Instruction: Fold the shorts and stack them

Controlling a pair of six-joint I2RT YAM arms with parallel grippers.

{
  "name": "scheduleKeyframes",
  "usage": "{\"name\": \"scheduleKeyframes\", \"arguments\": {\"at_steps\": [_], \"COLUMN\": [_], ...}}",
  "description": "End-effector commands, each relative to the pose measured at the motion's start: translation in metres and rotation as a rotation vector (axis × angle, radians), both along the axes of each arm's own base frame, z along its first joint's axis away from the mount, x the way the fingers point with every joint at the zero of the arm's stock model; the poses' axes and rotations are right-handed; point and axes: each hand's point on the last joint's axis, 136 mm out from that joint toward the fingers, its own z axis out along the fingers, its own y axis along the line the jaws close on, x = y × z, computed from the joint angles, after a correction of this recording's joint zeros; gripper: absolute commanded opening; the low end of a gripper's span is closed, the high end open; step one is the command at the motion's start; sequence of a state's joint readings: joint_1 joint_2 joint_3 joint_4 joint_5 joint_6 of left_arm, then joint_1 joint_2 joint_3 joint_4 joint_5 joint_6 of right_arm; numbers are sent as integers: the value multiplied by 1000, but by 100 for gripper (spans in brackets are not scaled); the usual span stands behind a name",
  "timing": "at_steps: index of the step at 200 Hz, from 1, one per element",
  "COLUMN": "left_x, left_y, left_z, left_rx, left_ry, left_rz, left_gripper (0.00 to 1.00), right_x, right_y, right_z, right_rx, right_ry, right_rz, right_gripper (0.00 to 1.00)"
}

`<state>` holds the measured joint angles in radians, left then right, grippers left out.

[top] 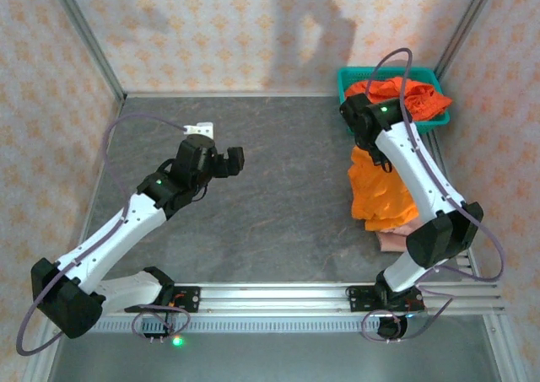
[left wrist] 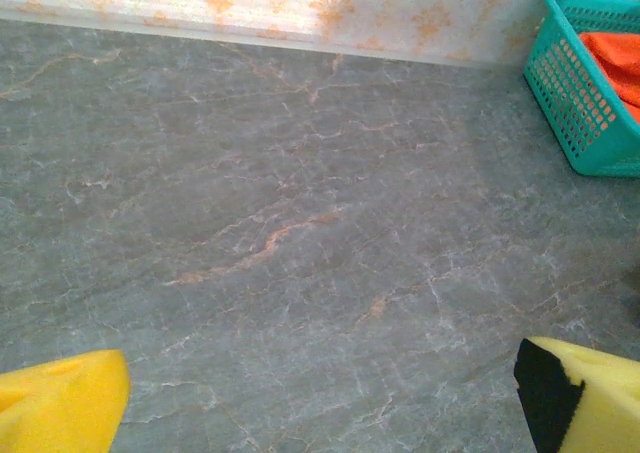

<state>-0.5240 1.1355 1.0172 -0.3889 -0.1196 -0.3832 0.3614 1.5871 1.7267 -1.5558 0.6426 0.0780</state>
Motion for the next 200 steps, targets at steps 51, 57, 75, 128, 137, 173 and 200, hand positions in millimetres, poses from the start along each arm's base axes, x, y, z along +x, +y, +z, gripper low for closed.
{"name": "scheduleKeyframes", "arguments": {"at_steps": [51, 57, 75, 128, 137, 173, 200], "left_x": [7, 7, 8, 11, 12, 13, 12], "left_y": [-9, -10, -10, -12, -14, -16, -5], "left_z": [12, 12, 10, 14, 14, 13, 18], "left_rx": [-12, -11, -2, 37, 37, 38, 57], "left_ry": [-31, -30, -24, -30, -30, -26, -62], "left_rz": [-23, -25, -30, -53, -58, -65, -23], "left_gripper": [100, 100, 100, 100, 100, 100, 100], "right_x": [-1, 0, 3, 8, 9, 9, 2], "right_y": [-36, -40, -48, -71, -73, -89, -104], "right_z": [20, 19, 12, -10, -12, -18, 4], "right_rx": [-219, -240, -291, -490, -518, -578, -549], "right_ry": [-44, -39, -30, 15, 20, 38, -58], "right_rz": [-47, -53, -67, -90, -92, -130, -223], "right_gripper": [0, 0, 1, 4, 4, 35, 100]}}
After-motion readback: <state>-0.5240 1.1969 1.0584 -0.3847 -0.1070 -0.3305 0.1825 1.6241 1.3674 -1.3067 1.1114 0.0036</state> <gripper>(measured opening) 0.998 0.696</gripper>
